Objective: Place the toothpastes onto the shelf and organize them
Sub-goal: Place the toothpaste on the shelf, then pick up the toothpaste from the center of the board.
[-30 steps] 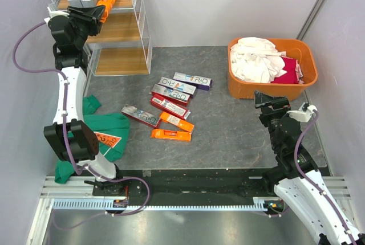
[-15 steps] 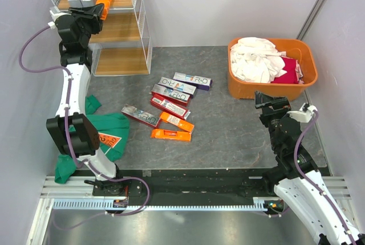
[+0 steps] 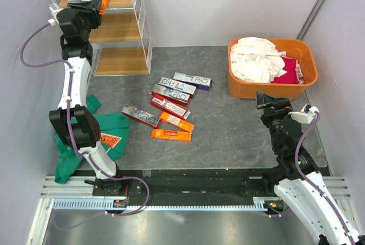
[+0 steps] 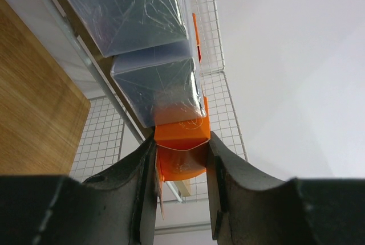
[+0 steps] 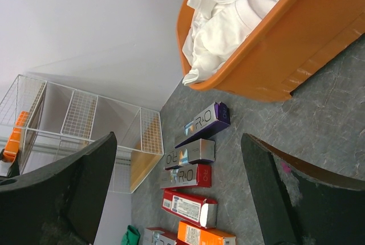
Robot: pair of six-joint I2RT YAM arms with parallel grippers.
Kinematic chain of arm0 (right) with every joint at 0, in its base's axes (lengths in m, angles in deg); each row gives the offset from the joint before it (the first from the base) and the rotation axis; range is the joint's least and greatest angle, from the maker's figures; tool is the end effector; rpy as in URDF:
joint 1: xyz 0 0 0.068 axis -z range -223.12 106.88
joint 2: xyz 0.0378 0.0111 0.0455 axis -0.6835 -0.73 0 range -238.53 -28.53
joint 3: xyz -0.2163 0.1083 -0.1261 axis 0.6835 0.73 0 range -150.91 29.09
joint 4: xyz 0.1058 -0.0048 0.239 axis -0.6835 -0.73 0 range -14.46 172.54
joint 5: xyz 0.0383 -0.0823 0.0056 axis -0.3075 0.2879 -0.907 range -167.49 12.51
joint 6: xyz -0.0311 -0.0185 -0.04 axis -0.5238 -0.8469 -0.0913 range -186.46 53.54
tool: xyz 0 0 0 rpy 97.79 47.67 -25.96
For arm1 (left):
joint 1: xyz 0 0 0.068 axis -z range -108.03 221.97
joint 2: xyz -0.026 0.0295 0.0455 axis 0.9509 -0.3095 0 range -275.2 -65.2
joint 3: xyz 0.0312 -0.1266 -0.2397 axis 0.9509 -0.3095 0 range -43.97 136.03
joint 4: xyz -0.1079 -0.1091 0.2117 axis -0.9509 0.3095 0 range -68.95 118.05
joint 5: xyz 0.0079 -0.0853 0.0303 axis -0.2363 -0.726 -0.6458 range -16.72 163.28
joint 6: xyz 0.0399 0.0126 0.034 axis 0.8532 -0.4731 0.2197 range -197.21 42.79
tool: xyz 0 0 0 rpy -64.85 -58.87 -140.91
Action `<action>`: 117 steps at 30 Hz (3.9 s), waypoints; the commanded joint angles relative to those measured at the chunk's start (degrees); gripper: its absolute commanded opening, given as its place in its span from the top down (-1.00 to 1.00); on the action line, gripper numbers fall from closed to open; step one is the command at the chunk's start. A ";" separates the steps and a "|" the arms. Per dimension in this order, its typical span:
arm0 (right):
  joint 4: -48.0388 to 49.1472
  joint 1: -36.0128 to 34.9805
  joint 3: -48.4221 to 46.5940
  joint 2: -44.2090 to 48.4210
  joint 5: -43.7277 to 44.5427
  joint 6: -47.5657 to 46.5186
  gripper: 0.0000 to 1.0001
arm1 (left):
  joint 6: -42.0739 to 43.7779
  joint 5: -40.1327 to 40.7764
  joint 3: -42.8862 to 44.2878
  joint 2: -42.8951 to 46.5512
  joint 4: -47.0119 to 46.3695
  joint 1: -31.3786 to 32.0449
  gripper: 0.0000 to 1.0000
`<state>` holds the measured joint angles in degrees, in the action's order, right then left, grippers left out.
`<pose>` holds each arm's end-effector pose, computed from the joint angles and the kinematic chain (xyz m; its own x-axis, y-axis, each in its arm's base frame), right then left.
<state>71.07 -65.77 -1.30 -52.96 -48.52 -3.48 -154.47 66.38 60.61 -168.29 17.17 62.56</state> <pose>0.1190 0.0310 0.2977 0.0559 0.8679 -0.4936 0.1279 0.4841 0.8656 0.4268 0.0664 0.4472 0.0636 -0.9710 -0.2306 0.0803 0.2353 -0.9686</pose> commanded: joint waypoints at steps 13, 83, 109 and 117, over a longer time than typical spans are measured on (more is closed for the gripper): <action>-1.54 -0.11 0.42 2.01 1.26 -0.93 -0.96 | -1.41 3.83 10.73 -5.19 2.30 0.01 0.58; -3.57 -0.11 -3.27 -22.85 -22.02 -9.89 -0.96 | 32.14 -20.52 -50.96 39.81 9.41 8.70 -0.95; -3.39 -0.20 -3.09 -25.85 -24.75 -12.01 -0.96 | 60.81 -3.66 -44.63 28.91 38.50 36.29 -0.99; -3.48 -0.11 -3.09 -26.20 -25.02 -12.18 -0.96 | 65.65 4.51 -41.39 20.48 41.76 49.21 -0.99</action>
<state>66.99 -65.77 -2.15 -78.90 -72.95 -14.86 -94.84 64.50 15.02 -144.60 56.04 106.34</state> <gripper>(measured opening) 0.980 0.993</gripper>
